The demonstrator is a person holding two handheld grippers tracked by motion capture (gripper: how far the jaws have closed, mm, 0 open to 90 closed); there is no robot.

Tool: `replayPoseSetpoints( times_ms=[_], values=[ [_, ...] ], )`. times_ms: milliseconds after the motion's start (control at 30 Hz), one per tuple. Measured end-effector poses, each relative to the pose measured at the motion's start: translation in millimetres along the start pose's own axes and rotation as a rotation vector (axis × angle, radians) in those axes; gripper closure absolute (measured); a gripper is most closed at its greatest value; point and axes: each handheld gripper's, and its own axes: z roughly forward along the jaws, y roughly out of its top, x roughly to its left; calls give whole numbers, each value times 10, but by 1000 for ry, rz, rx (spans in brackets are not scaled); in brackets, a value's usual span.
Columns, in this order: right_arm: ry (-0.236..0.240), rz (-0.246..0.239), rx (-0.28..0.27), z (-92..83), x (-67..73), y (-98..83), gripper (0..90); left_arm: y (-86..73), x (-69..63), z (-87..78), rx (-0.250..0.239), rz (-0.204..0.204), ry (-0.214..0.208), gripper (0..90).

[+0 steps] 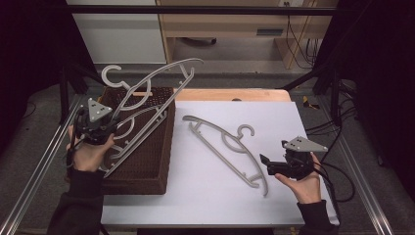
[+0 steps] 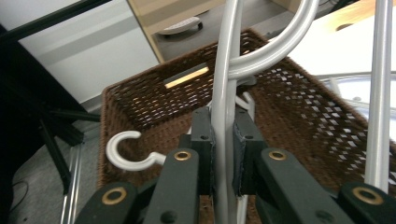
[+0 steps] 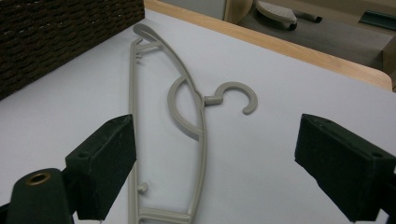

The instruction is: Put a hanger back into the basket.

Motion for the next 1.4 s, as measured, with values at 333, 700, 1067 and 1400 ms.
replayPoseSetpoints(
  times_ms=[333,700,1067,1400],
  values=[
    [6,1,-2,7,8,-3,122,-152,231,132,50,-49,36,814],
    [7,-3,12,35,20,-8,122,-402,408,227,125,-34,72,813],
    [7,2,19,46,29,-9,121,-556,485,233,184,-21,107,813],
    [7,0,19,61,28,-9,121,-688,530,233,226,-28,110,813]
  ],
)
